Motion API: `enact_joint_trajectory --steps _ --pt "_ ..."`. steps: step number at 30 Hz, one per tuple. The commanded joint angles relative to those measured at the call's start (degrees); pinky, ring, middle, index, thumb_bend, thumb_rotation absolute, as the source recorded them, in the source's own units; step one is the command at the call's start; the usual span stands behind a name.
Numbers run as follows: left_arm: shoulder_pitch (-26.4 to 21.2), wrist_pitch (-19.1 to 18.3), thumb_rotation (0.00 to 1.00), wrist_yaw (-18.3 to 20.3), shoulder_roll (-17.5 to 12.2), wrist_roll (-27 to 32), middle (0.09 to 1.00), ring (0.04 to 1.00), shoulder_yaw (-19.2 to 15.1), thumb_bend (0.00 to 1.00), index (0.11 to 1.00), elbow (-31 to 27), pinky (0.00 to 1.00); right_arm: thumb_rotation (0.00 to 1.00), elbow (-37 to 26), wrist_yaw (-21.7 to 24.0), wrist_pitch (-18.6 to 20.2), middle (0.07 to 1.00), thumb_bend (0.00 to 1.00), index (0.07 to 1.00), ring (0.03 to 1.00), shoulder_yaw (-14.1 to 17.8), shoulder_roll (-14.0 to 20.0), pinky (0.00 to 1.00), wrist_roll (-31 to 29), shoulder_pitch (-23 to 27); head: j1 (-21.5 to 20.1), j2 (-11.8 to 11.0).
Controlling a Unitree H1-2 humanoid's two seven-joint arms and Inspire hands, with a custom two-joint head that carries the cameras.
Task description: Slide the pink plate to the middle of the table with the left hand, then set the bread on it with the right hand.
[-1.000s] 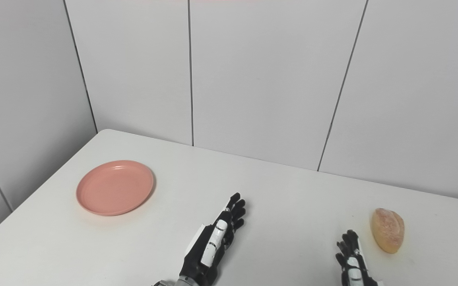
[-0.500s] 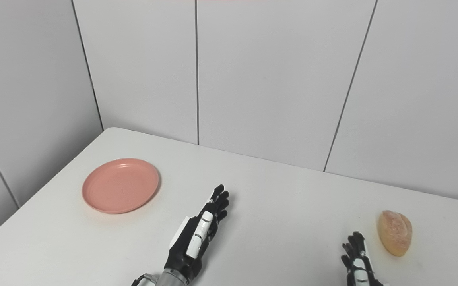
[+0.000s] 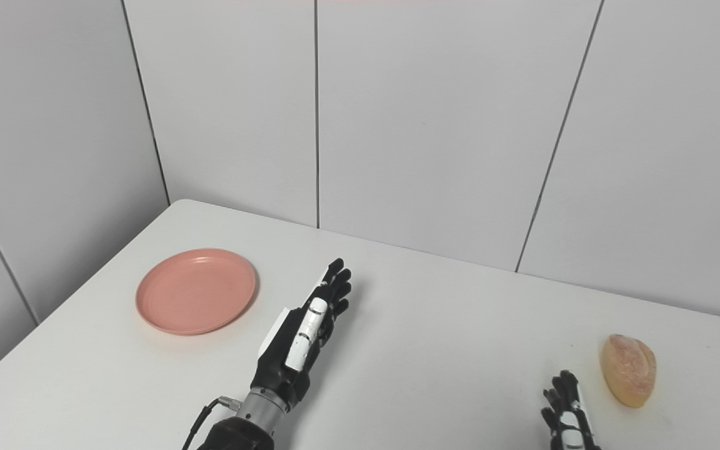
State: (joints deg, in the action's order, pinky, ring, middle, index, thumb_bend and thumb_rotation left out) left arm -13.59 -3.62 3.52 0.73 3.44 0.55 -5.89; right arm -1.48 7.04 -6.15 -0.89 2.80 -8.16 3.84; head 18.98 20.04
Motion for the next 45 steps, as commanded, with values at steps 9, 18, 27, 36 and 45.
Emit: enact_joint_trajectory --steps 9,18,27,36,45 --pt "-6.40 -1.94 1.00 -0.58 -3.60 1.94 1.000 0.995 -3.74 0.51 0.996 -1.82 1.00 1.00 -1.90 0.47 0.75 1.000 0.19 1.000 1.000 0.08 0.60 1.00 0.11 -0.37 0.30 0.11" --pt "-9.38 -1.89 1.00 -0.70 -6.61 3.36 1.000 0.999 -6.73 0.50 0.994 -0.41 1.00 1.00 -2.13 0.28 1.09 1.000 0.18 1.000 1.000 0.22 0.43 1.00 -0.03 -0.33 0.57 0.12" --pt "-12.33 -2.77 1.00 -1.08 -9.41 4.29 1.000 1.000 -9.10 0.47 1.000 -0.81 1.00 1.00 -2.39 0.58 1.28 1.000 0.18 1.000 1.000 0.12 0.61 1.00 -0.30 -0.32 1.00 -0.03" --pt "-14.85 -3.79 1.00 -2.49 -11.40 5.08 1.000 0.993 -11.63 0.48 0.996 -0.20 1.00 1.00 -2.43 0.40 1.64 1.000 0.17 1.000 1.000 0.24 0.65 1.00 -0.32 -0.29 1.67 -0.14" --pt "-16.27 -7.94 1.00 -2.09 -14.91 7.78 1.000 1.000 -13.93 0.48 1.000 0.03 1.00 1.00 -2.52 0.49 2.45 1.000 0.16 1.000 1.000 0.42 0.85 1.00 -0.69 -0.31 2.58 -0.29"
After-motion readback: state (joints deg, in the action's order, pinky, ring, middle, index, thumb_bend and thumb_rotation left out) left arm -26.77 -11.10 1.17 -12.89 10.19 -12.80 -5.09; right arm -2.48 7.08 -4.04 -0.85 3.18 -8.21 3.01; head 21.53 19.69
